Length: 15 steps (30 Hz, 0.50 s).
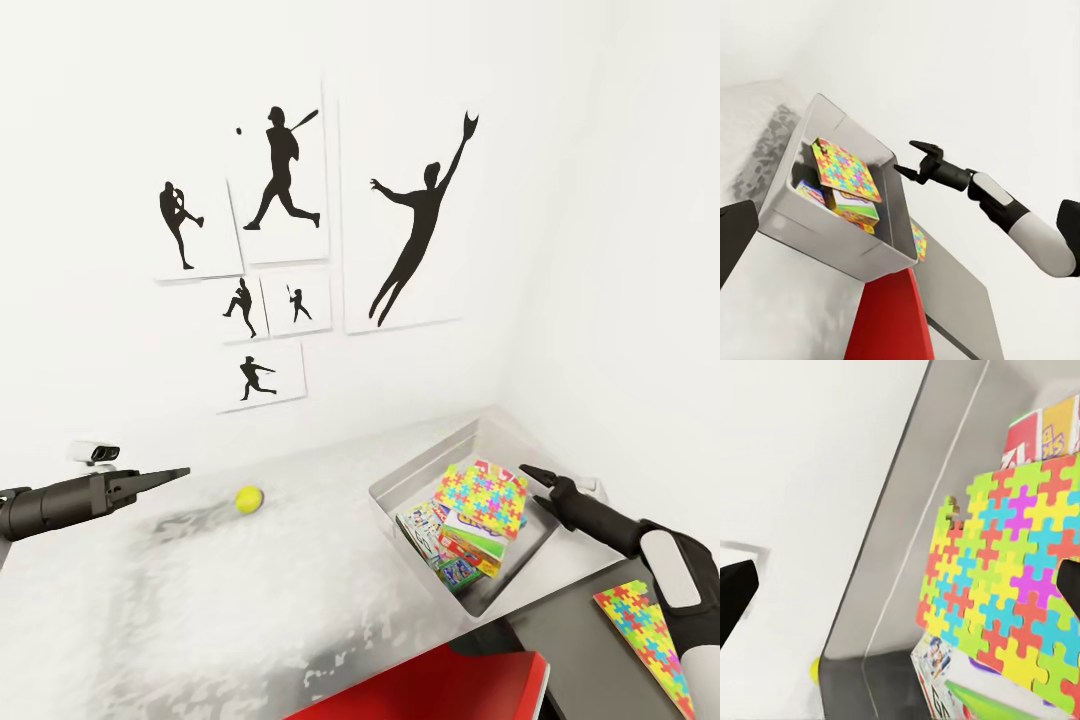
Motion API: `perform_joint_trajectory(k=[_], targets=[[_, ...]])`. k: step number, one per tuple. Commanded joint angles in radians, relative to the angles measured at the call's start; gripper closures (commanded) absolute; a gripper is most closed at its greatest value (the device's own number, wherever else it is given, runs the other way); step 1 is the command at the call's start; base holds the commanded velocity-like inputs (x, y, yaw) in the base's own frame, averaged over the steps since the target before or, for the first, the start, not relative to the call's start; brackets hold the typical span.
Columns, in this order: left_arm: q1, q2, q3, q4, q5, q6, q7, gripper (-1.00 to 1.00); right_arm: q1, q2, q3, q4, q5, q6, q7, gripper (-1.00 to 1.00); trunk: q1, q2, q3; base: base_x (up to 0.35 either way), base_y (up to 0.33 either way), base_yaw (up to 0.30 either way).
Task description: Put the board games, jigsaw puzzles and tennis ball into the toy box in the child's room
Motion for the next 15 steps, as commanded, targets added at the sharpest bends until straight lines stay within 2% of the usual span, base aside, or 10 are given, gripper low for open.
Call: perform_joint_trajectory(k=[1, 6, 9, 15], targets=[[-0.001, 0.001, 0.000, 0.000, -0.001, 0.011, -0.004, -1.00, 0.001, 0.000, -0.002, -0.001, -0.003, 0.009, 0.035, -1.00, 0.001, -0.002, -0.002, 0.000, 0.000, 0.000], [0.000, 0.001, 0.000, 0.000, -0.001, 0.011, -0.004, -1.00, 0.006, -0.003, 0.001, -0.018, 0.000, 0.011, 0.266, -1.00, 0.001, -0.002, -0.002, 0.000, 0.000, 0.000], [0.000, 0.001, 0.000, 0.000, -0.001, 0.011, -0.004, -1.00, 0.002, -0.019, 0.002, -0.023, 0.004, 0.007, 0.395, -1.00, 0.001, -0.002, -0.001, 0.000, 0.000, -0.038], [0.000, 0.001, 0.000, 0.000, -0.001, 0.011, -0.004, -1.00, 0.002, -0.028, 0.001, -0.023, 0.006, 0.002, 0.495, -1.00, 0.001, -0.002, 0.006, 0.000, 0.000, -0.141]])
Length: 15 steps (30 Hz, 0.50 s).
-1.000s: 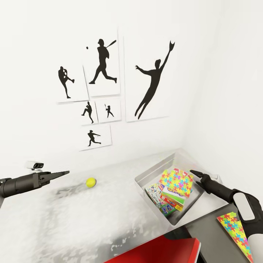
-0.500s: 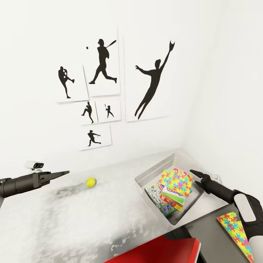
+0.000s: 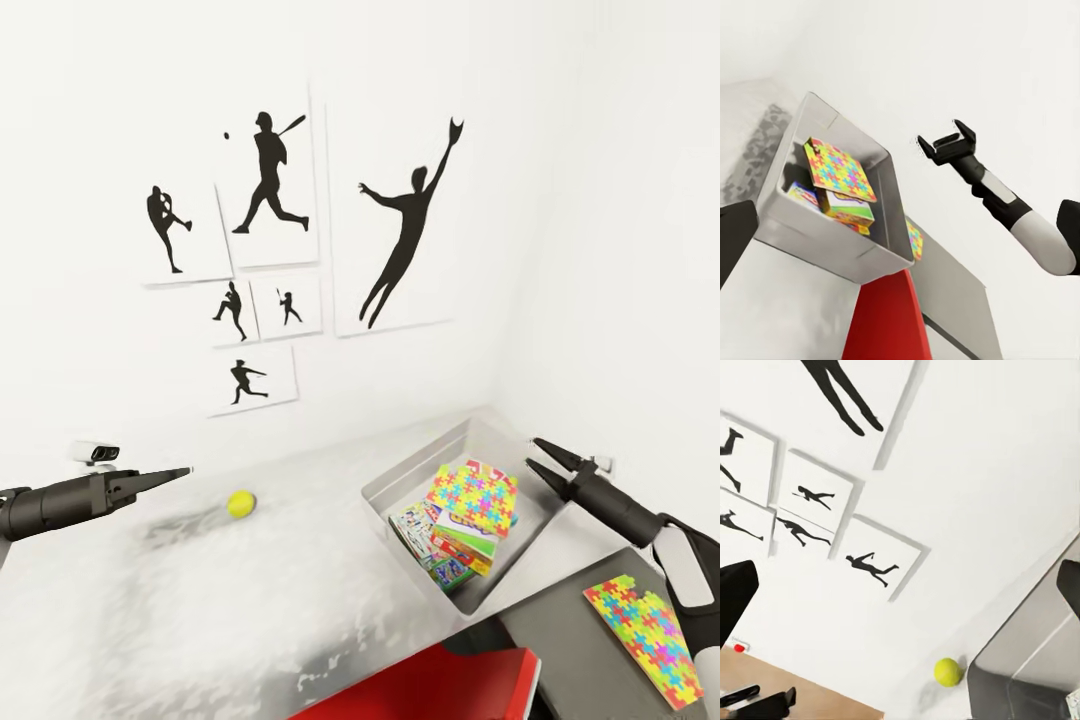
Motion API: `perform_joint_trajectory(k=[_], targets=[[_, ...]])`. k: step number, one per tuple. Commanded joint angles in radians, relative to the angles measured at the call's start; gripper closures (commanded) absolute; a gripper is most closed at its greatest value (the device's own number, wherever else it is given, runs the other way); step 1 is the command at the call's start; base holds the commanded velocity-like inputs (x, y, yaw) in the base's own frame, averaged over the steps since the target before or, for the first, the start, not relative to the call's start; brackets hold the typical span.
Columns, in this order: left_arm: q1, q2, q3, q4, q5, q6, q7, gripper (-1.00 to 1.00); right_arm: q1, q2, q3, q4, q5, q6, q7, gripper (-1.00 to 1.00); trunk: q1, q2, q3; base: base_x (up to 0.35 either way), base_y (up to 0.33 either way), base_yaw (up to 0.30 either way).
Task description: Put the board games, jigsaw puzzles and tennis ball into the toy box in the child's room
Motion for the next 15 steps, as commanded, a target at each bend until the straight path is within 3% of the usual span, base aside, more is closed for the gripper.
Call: perform_joint_trajectory(k=[1, 5, 15], targets=[[0.000, 0.000, 0.000, 0.000, -0.001, 0.011, -0.004, -1.00, -0.001, 0.000, -0.001, 0.001, -0.001, 0.004, 0.013, -1.00, 0.001, -0.002, -0.001, 0.000, 0.000, -0.168], [0.000, 0.000, 0.000, 0.000, -0.001, 0.011, -0.004, -1.00, 0.020, -0.002, -0.002, 0.004, -0.001, -0.011, 0.074, -1.00, 0.001, -0.002, 0.004, 0.000, 0.000, -0.174], [0.000, 0.000, 0.000, 0.000, 0.001, 0.011, -0.004, -1.00, 0.128, -0.003, -0.013, 0.009, -0.003, -0.130, 0.294, -1.00, 0.001, -0.002, 0.018, 0.000, 0.000, -0.181]])
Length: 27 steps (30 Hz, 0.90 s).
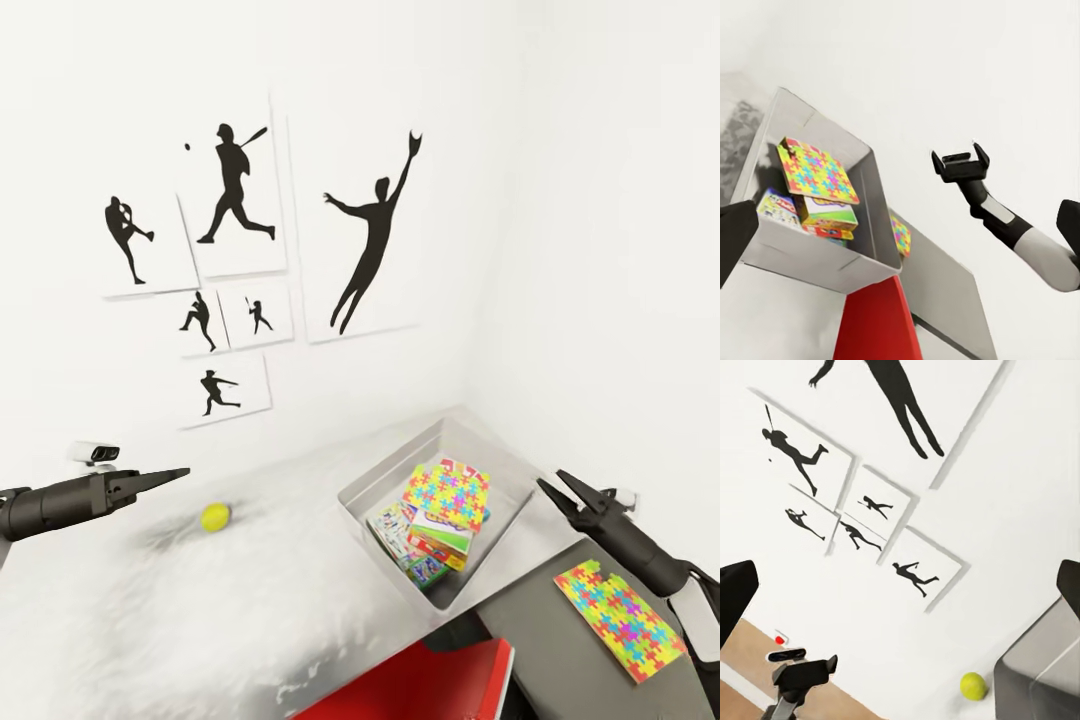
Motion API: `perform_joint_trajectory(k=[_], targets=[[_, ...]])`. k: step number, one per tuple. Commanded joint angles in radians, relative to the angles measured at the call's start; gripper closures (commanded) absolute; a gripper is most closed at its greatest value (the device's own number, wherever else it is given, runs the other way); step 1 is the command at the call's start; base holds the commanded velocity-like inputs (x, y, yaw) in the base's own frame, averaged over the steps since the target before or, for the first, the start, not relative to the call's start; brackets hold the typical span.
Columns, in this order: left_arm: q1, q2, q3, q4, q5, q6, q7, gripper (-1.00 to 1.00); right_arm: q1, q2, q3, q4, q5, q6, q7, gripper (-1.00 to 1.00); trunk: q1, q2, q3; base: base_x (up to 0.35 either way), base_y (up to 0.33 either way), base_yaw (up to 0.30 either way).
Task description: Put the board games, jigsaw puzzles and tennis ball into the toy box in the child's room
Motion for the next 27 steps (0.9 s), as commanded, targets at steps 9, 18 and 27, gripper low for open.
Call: perform_joint_trajectory(k=[9, 18, 27], targets=[[0.000, 0.001, 0.000, 0.000, 0.000, 0.011, -0.004, -1.00, 0.049, 0.006, -0.002, -0.012, -0.008, -0.072, 0.063, -1.00, 0.001, -0.002, 0.010, -0.047, 0.000, -0.174], [0.014, -0.019, 0.002, -0.023, 0.022, 0.003, -0.004, -1.00, 0.055, 0.021, -0.025, -0.015, -0.030, -0.103, 0.042, -1.00, 0.001, -0.002, 0.011, -0.060, 0.000, -0.027], [0.014, -0.023, 0.003, -0.033, 0.022, -0.039, -0.004, -1.00, 0.055, 0.015, -0.027, -0.014, -0.023, -0.109, -0.008, -1.00, 0.001, -0.002, 0.011, -0.015, 0.000, 0.000]])
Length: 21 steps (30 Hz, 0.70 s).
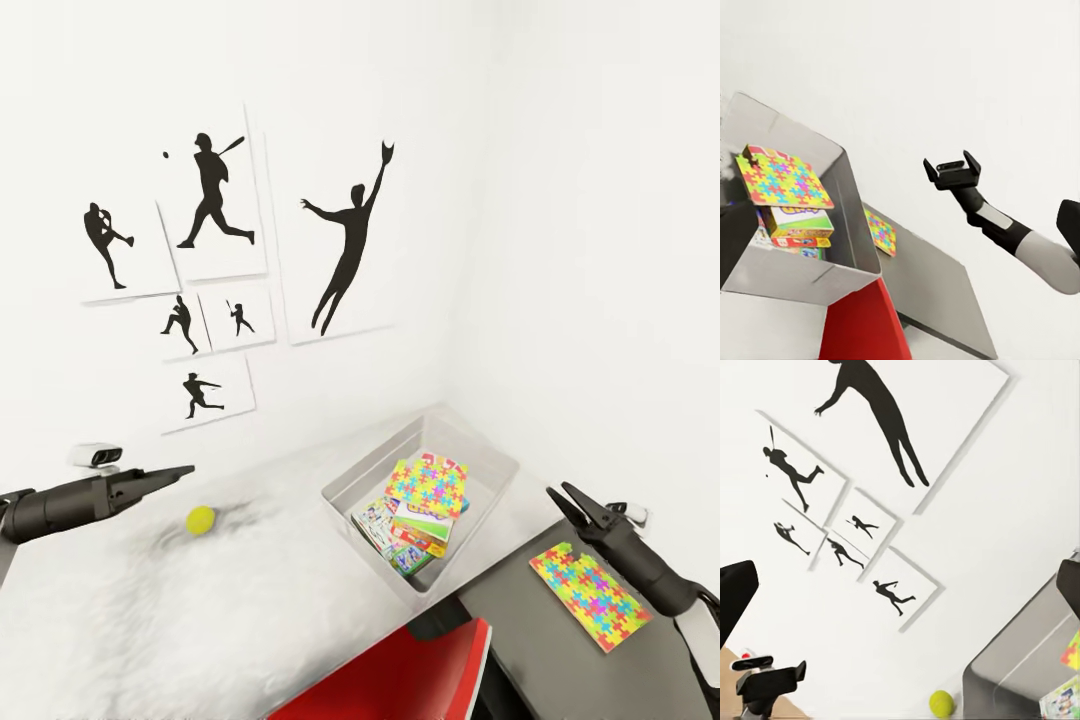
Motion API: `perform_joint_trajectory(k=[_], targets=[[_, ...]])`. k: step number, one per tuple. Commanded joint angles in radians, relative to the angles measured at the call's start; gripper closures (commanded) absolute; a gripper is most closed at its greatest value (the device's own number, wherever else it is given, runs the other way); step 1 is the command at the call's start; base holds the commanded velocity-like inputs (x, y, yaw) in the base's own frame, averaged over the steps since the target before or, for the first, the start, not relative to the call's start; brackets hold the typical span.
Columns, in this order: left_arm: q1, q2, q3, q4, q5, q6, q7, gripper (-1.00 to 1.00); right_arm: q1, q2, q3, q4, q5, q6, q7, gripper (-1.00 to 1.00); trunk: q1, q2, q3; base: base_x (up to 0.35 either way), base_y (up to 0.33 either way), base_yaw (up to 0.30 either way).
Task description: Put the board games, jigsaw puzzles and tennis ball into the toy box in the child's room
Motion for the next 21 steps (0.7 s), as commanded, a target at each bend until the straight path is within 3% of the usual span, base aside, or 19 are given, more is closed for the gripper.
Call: perform_joint_trajectory(k=[1, 10, 21], targets=[[-0.001, 0.000, 0.001, 0.006, -0.001, 0.005, -0.004, -1.00, -0.001, 0.006, 0.001, 0.001, -0.002, 0.006, -0.004, -1.00, 0.001, -0.002, -0.002, -0.026, 0.000, 0.000], [-0.001, -0.003, 0.000, 0.005, -0.002, 0.002, 0.000, -1.00, -0.001, 0.025, 0.000, 0.004, 0.000, -0.020, 0.006, -1.00, 0.001, -0.002, -0.002, -0.058, -0.005, 0.000], [-0.001, -0.003, 0.000, 0.005, -0.002, 0.002, -0.001, -1.00, -0.001, 0.028, 0.000, 0.004, 0.000, -0.046, 0.012, -1.00, 0.001, -0.002, -0.002, -0.043, -0.086, -0.002]])
